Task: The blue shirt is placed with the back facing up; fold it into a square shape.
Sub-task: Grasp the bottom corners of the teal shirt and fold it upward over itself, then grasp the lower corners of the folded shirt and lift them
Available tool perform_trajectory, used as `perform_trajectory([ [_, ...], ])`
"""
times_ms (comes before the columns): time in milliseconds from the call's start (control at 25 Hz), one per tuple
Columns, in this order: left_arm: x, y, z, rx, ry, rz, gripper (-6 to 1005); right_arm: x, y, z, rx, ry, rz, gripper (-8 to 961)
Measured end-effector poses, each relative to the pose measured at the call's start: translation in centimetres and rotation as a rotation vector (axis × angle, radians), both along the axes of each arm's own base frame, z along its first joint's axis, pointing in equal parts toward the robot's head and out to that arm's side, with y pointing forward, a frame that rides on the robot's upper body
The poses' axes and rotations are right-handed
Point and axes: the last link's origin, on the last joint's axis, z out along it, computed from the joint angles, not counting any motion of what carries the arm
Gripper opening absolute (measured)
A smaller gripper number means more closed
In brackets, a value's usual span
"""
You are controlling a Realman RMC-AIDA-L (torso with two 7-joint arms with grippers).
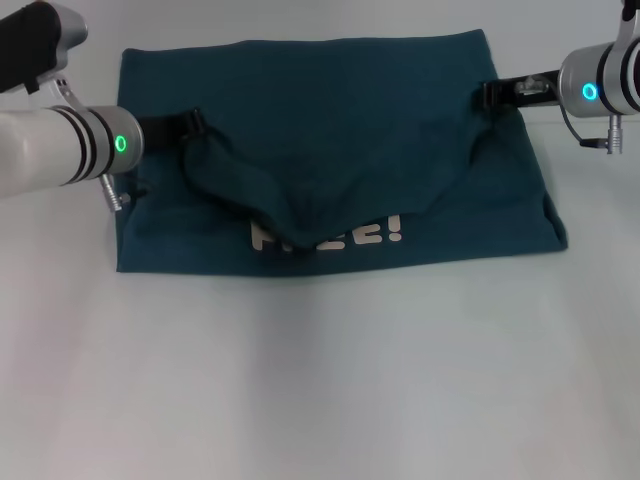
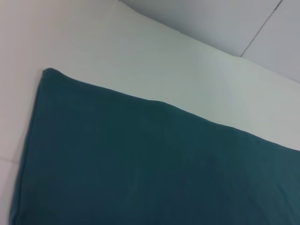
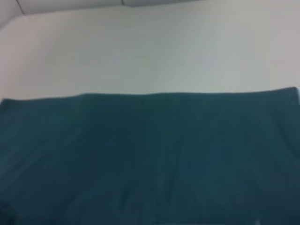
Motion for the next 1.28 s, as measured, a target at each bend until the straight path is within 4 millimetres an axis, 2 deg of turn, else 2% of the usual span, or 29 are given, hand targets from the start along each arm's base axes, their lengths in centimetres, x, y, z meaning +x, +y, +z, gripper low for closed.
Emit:
perform_trajectory([
  [240, -0.4, -0.3, 0.0, 0.013, -0.043, 0.039, 276, 0.6, 0.1, 0.8, 0.02, -0.007, -0.044, 101],
  [480, -1.6, -0.8, 1.3, 0.065, -0.089, 0.086, 545, 2.0, -0.3, 2.4, 0.015, 0.019, -0.078, 305],
  [640, -1.7, -1.3, 2.0, 0.067, -0.105, 0.079, 711, 2.6, -1.4, 3.7, -0.011, 0.107, -0.091, 498],
  [680, -1.8, -1.5, 2.1, 0.058, -0.115, 0.079, 715, 2.7, -1.8, 4.0, -0.019, 0.137, -0.088, 546],
  [800, -2.3, -2.0, 3.0, 0.046, -0.159, 0.084, 728, 3.3, -4.1, 4.6, -0.073, 0.265, -0.07, 787],
  [920, -3.3, -2.7, 4.1, 0.035, -0.219, 0.1, 737, 5.0, -7.2, 4.6, -0.131, 0.416, -0.053, 816],
  [1080, -4.5, -4.3, 4.6, 0.0, -0.272, 0.107, 736, 8.5, -12.0, 4.8, -0.151, 0.612, -0.064, 832],
  [1280, -5.9, -7.2, 4.8, -0.052, -0.311, 0.081, 734, 11.1, -16.4, 5.0, -0.19, 0.706, -0.078, 823],
])
